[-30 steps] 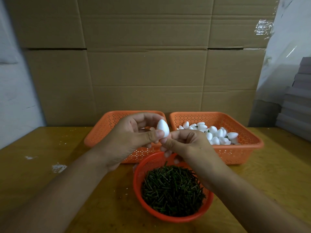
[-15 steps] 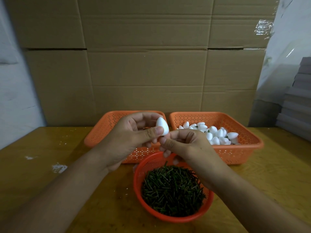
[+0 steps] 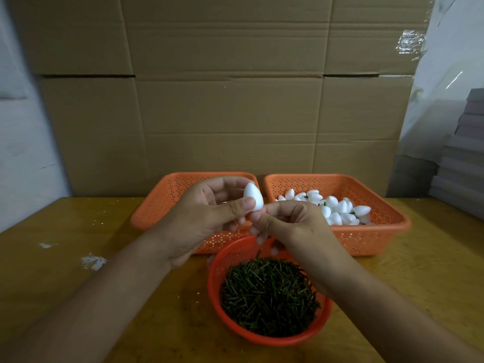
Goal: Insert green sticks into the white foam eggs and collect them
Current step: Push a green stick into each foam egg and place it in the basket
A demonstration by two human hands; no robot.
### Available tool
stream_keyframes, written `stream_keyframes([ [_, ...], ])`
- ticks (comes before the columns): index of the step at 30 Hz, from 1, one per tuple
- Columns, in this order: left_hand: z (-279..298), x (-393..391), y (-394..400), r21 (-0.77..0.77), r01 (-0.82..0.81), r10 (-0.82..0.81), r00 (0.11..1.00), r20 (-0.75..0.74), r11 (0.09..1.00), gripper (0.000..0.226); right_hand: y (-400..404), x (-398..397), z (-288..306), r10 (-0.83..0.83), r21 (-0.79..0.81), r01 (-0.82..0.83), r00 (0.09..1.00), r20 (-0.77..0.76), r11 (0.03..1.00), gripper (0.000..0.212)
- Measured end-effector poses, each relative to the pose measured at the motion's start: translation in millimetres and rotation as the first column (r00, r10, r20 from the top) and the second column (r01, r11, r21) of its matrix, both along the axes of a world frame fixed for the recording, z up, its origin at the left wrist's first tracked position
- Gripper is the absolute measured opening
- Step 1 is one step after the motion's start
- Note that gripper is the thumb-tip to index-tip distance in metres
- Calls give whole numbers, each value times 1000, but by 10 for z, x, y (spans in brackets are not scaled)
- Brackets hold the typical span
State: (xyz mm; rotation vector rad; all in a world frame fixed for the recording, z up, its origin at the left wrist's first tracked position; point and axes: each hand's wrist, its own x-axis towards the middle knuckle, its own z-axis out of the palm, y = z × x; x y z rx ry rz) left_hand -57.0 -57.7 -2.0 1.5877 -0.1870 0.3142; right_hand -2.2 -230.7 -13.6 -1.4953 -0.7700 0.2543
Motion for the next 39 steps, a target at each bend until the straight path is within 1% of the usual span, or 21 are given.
stream_keyframes([
  [5, -6, 7, 11, 5, -28, 28, 999, -15, 1000, 45, -1, 6, -2, -9, -14, 9, 1000, 11, 1000, 15],
  [8, -18, 25, 22, -56, -23, 20, 998, -59, 998, 45, -2, 14, -4, -27, -23, 27, 1000, -12, 999, 17],
  [9, -18, 31, 22, -86, -19, 12, 996, -85, 996, 45, 0, 18, -2, -20, -22, 19, 998, -52, 1000, 19],
  [11, -10, 45, 28, -153, -28, 7, 991, -137, 988, 44, 7, 32, 11, 50, 26, -46, 976, -212, 999, 26],
  [12, -6, 55, 37, -187, -48, 17, 987, -162, 981, 42, 10, 42, 20, 102, 71, -84, 944, -313, 994, 27],
  [14, 6, 75, 63, -236, -103, 51, 975, -216, 966, 32, 14, 63, 31, 175, 151, -115, 856, -486, 982, 26],
  [15, 9, 81, 74, -254, -124, 61, 968, -242, 959, 26, 16, 78, 29, 194, 177, -115, 815, -545, 978, 26],
  [17, 13, 93, 88, -288, -148, 64, 957, -282, 946, 21, 19, 108, 19, 214, 204, -109, 761, -612, 973, 29],
  [20, 5, 107, 107, -305, -153, 60, 954, -295, 940, 21, 23, 142, 10, 212, 207, -101, 744, -633, 973, 28],
  [24, -28, 126, 147, -276, -166, 86, 955, -282, 947, 21, 13, 174, 12, 186, 198, -81, 780, -598, 977, 16],
  [26, -41, 140, 177, -261, -192, 118, 954, -274, 946, 22, -13, 214, 28, 134, 180, -37, 813, -566, 983, 14],
  [28, -47, 149, 209, -267, -209, 134, 952, -274, 941, 23, -56, 278, 45, 44, 136, 29, 861, -507, 990, 16],
  [30, -47, 158, 231, -278, -216, 137, 951, -277, 936, 23, -110, 355, 59, -41, 96, 96, 883, -468, 991, 15],
  [32, -46, 164, 249, -279, -218, 139, 951, -277, 935, 22, -157, 442, 64, -86, 85, 146, 866, -493, 986, 14],
  [36, -34, 172, 270, -282, -220, 140, 951, -276, 934, 24, -244, 626, 46, -130, 101, 236, 788, -602, 966, 16],
  [39, -28, 176, 275, -285, -221, 141, 951, -275, 933, 24, -312, 753, 17, -171, 116, 304, 769, -616, 946, 18],
])
